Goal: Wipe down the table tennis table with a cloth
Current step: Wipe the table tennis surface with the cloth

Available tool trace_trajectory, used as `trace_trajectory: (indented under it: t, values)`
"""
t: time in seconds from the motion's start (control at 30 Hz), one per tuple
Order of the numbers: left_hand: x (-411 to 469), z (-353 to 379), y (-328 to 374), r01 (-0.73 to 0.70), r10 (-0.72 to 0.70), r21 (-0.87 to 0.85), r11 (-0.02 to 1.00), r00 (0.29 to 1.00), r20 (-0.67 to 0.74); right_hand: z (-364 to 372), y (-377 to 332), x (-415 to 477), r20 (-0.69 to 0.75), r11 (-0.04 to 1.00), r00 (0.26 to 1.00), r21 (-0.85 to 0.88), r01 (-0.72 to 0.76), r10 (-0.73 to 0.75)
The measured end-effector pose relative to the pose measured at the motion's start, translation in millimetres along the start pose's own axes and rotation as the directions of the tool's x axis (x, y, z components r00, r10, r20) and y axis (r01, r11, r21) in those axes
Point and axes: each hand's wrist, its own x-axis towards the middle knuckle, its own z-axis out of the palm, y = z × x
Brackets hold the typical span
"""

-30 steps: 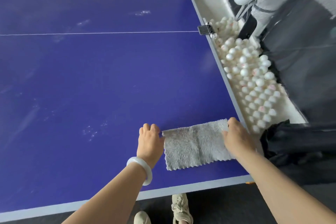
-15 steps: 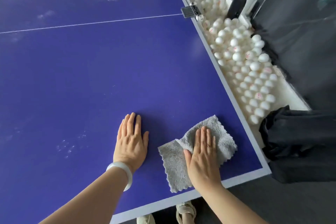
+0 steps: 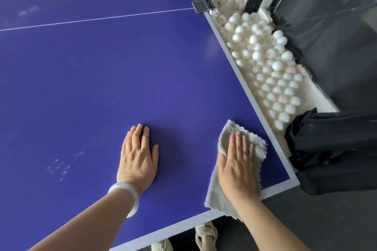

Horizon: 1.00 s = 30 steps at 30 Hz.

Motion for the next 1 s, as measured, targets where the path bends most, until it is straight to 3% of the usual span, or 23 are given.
trace_trajectory:
  t: [0.07, 0.17, 0.23, 0.27, 0.33, 0.4, 0.43, 0.47, 0.5, 0.53, 0.6, 0.63, 0.7, 0.77, 0.83, 0.93, 1.0]
  values:
    - [0, -1, 1, -0.004, 0.004, 0.003, 1.000, 1.000, -0.011, -5, 33, 16, -0.040, 0.999, 0.999, -0.031, 0.009, -0.010]
    - [-1, 0, 2, -0.005, 0.005, 0.010, 1.000, 1.000, -0.021, -10, 58, 47, -0.066, 0.976, 0.974, 0.003, -0.216, 0.215]
    - [-1, 0, 2, 0.001, 0.000, 0.011, 1.000, 1.000, -0.022, -7, 28, 50, -0.069, 0.961, 0.959, 0.068, -0.269, 0.273]
    - [-1, -1, 2, 0.001, -0.001, 0.015, 1.000, 1.000, -0.025, -2, 6, 42, -0.065, 0.980, 0.979, 0.070, -0.188, 0.193]
    - [-1, -3, 5, -0.001, 0.001, 0.016, 1.000, 1.000, -0.027, 13, -31, 9, -0.044, 0.991, 0.992, 0.069, 0.119, -0.116]
    - [-2, -5, 4, -0.003, 0.003, 0.013, 1.000, 1.000, -0.021, 16, -34, -12, -0.011, 0.908, 0.910, 0.061, 0.414, -0.414]
    - [-2, -5, 4, -0.005, 0.005, 0.016, 1.000, 1.000, -0.019, 14, -22, -5, -0.015, 0.876, 0.877, 0.046, 0.480, -0.480]
    - [-2, -5, 3, -0.006, 0.006, 0.019, 1.000, 1.000, -0.016, 12, -8, 11, -0.057, 0.883, 0.882, 0.000, 0.469, -0.468]
    - [-2, -5, 3, -0.005, 0.006, 0.024, 1.000, 1.000, -0.015, 7, 5, 30, -0.083, 0.931, 0.927, -0.013, 0.365, -0.365]
    - [-1, -5, 1, 0.002, -0.001, 0.032, 0.999, 1.000, -0.024, 3, 10, 52, -0.101, 0.979, 0.974, 0.017, 0.204, -0.201]
    - [-2, -6, 2, -0.011, 0.013, 0.043, 0.999, 0.999, -0.033, 2, -7, 82, -0.119, 0.987, 0.985, 0.114, -0.111, 0.124]
    - [-2, -7, 4, -0.024, 0.026, 0.043, 0.999, 0.999, -0.028, 1, -31, 82, -0.111, 0.982, 0.983, 0.136, -0.133, 0.148]
    - [-4, -9, 4, -0.031, 0.032, 0.035, 0.999, 0.999, -0.032, 18, -81, 50, -0.116, 0.983, 0.983, 0.102, 0.152, -0.140]
    - [-4, -11, 3, -0.044, 0.045, 0.016, 0.999, 0.997, -0.069, 26, -99, 9, -0.066, 0.858, 0.860, 0.065, 0.510, -0.506]
    - [-3, -11, 1, -0.047, 0.046, -0.014, 0.999, 0.995, -0.092, 21, -84, 13, -0.001, 0.788, 0.790, 0.052, 0.613, -0.614]
    - [1, -15, 1, -0.074, 0.064, -0.094, 0.993, 0.992, -0.105, 12, -59, 61, -0.028, 0.926, 0.926, 0.015, 0.377, -0.377]
    - [11, -19, 2, -0.138, 0.126, -0.102, 0.985, 0.985, -0.120, 8, -59, 96, -0.041, 0.976, 0.975, -0.013, 0.218, -0.219]
